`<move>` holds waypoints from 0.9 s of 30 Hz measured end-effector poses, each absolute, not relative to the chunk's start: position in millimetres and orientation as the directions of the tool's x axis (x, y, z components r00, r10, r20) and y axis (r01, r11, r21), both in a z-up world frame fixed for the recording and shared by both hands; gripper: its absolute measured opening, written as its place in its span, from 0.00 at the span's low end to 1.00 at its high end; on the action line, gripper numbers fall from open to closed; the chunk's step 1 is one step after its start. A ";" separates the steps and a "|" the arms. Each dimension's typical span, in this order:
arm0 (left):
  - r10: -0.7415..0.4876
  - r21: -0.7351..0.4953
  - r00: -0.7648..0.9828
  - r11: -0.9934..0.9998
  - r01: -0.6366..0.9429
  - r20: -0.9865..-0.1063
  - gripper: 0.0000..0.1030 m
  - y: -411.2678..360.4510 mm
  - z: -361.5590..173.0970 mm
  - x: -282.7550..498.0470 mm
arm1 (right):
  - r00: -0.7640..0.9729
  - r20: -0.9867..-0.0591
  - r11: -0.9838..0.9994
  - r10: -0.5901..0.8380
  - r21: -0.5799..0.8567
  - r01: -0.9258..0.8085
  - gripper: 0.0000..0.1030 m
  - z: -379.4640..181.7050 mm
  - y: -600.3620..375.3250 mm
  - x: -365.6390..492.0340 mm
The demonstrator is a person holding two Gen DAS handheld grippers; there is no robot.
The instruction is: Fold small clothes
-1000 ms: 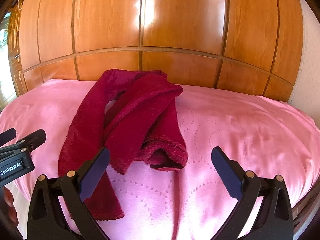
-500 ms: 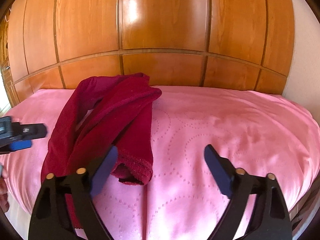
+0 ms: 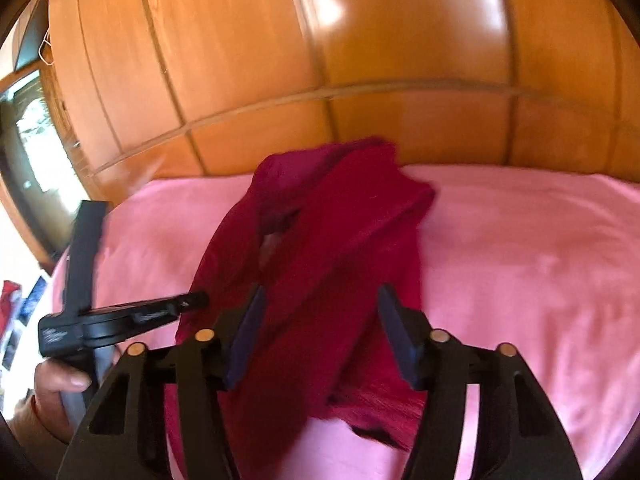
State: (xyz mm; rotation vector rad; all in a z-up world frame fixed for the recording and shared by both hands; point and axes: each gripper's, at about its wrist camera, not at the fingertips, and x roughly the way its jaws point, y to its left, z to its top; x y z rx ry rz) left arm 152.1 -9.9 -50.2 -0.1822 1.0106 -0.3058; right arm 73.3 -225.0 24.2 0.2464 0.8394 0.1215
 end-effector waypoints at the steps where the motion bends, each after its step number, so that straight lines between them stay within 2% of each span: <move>1: -0.325 -0.285 0.513 0.945 0.157 -0.794 0.00 1.1 -45.3 152.2 | 0.633 -0.739 0.959 0.230 0.283 -0.017 0.49 18.2 -222.8 84.0; 6: -0.229 -0.257 0.598 0.966 0.040 -0.768 0.00 67.0 -27.7 168.8 | 0.543 -0.789 0.950 0.287 0.308 -0.056 0.36 -6.3 -206.3 126.5; 7: -0.215 -0.263 0.605 0.965 0.008 -0.767 0.00 82.1 -25.7 175.2 | 0.527 -0.798 0.949 0.293 0.310 -0.059 0.31 -8.5 -203.9 131.0; 8: -0.199 -0.264 0.612 0.965 -0.016 -0.765 0.00 94.1 -23.0 180.4 | 0.512 -0.806 0.950 0.298 0.305 -0.073 0.22 -11.0 -199.5 135.0; 11: -0.010 -0.133 0.668 0.982 -0.134 -0.744 0.00 134.5 -8.0 198.3 | 0.506 -0.810 0.954 0.296 0.274 -0.119 0.07 -9.4 -195.7 138.4; 14: 0.071 -0.121 0.655 0.962 -0.243 -0.752 0.00 163.0 -4.1 210.2 | 0.545 -0.780 0.950 0.308 0.285 -0.129 0.06 5.7 -211.0 135.1; 18: -0.013 -0.231 0.697 0.948 -0.219 -0.717 0.00 177.7 8.1 197.1 | 0.635 -0.732 0.964 0.249 0.251 -0.089 0.06 43.3 -250.3 127.0; 22: -0.168 -0.306 0.693 0.949 -0.080 -0.701 0.00 138.9 1.1 181.6 | 0.695 -0.719 0.996 0.033 0.077 0.033 0.06 70.3 -312.0 129.8; 24: -0.276 -0.363 0.671 0.932 0.011 -0.689 0.07 113.4 -3.7 172.6 | 0.694 -0.701 0.986 -0.165 -0.107 0.126 0.06 71.5 -342.7 142.1; 25: -0.334 -0.397 0.656 0.916 0.056 -0.677 0.20 100.8 -5.2 167.1 | 0.681 -0.690 0.969 -0.247 -0.184 0.165 0.06 68.9 -356.5 150.4; 26: -0.389 -0.432 0.642 0.896 0.098 -0.660 0.40 86.2 -6.2 159.7 | 0.656 -0.682 0.946 -0.324 -0.250 0.207 0.06 63.3 -374.2 162.9; 27: -0.414 -0.451 0.638 0.885 0.116 -0.650 0.51 73.6 -6.7 158.7 | 0.621 -0.671 0.914 -0.405 -0.322 0.248 0.06 54.9 -392.6 178.7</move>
